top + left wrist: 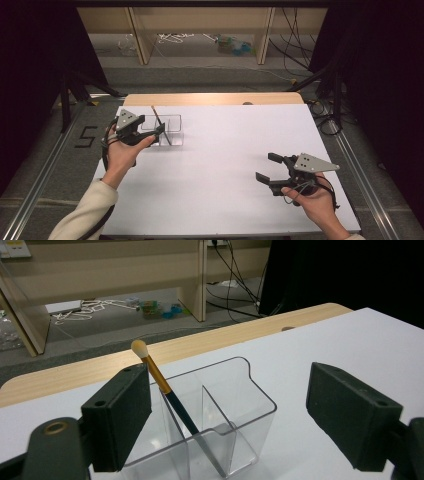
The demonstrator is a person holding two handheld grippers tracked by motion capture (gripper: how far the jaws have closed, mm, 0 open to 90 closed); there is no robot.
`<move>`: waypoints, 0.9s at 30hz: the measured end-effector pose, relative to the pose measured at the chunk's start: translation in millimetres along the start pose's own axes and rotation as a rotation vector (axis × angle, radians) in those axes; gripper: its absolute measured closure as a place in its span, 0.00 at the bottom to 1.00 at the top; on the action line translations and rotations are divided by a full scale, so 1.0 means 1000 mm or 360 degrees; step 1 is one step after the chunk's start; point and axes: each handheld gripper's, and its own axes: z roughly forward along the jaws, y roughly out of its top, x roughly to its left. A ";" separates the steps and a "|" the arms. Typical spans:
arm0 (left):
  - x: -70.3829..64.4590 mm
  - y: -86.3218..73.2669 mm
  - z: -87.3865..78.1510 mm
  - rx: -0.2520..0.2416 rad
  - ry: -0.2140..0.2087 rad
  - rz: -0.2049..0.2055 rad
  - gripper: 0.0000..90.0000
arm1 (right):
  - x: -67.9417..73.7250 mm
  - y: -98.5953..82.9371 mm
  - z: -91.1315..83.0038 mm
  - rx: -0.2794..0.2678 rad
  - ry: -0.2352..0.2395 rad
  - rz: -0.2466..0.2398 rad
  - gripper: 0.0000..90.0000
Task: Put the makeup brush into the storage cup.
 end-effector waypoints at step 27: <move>-0.035 -0.016 -0.029 -0.0103 -0.0177 0.0078 0.20 | 0.001 0.000 0.002 -0.0032 0.0008 -0.0016 0.18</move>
